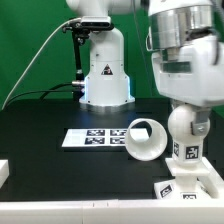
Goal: Assemble lamp
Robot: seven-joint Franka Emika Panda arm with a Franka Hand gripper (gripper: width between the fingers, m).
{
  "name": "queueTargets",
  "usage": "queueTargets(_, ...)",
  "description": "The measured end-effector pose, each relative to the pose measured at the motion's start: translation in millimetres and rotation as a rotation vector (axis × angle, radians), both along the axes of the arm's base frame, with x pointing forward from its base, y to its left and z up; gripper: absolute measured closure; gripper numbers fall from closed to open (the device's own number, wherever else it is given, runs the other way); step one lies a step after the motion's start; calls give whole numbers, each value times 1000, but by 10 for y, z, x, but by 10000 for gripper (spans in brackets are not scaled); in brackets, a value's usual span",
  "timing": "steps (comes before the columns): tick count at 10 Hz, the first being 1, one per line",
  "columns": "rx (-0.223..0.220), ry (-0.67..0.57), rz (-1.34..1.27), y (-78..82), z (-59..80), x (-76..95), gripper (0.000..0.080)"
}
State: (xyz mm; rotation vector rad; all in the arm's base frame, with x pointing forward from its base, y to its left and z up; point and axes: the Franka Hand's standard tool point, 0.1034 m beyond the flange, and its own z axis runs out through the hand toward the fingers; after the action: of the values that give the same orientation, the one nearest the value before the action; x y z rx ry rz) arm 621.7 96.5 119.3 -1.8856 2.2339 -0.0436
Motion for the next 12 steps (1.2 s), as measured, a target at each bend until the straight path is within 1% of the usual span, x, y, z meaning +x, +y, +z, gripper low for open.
queueTargets(1,29,-17,-153,65,0,32,223)
queueTargets(2,39,-24,-185,74,2,44,223)
queueTargets(3,36,-25,-175,69,2,44,222)
queueTargets(4,15,-26,-59,56,-5,32,222)
queueTargets(5,-12,-28,120,-22,15,47,127)
queueTargets(6,-42,-45,298,-110,47,76,105)
queueTargets(7,-44,-30,450,-106,57,58,105)
queueTargets(8,-36,-13,565,-75,63,30,105)
queueTargets(9,-52,-30,634,-85,68,47,101)
queueTargets(11,-71,-46,745,-89,67,47,101)
queueTargets(12,-101,-49,889,-92,69,33,101)
